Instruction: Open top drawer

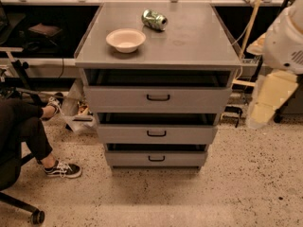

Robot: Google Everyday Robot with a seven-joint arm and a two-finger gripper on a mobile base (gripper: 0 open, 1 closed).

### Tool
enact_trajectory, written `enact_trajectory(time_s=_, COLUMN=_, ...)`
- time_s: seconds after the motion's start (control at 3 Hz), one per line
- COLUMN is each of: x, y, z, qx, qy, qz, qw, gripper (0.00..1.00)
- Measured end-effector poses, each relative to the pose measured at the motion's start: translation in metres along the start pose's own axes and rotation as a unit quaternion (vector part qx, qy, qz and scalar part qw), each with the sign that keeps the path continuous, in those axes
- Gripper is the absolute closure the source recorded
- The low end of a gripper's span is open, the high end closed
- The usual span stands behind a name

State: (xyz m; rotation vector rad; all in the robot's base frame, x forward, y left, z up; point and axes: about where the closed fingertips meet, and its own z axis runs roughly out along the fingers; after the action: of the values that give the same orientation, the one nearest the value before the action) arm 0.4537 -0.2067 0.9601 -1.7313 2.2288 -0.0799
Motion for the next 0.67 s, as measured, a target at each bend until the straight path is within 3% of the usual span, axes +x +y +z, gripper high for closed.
enact_trajectory(time_s=0.33, x=-0.022, y=-0.019, z=0.057, qx=-0.015, qy=-0.002, qz=0.013, qw=0.9998, gripper=0.00)
enact_trajectory(time_s=0.67, x=-0.040, y=-0.038, z=0.125, qx=-0.010, qy=0.012, qz=0.053, qw=0.9985, gripper=0.00)
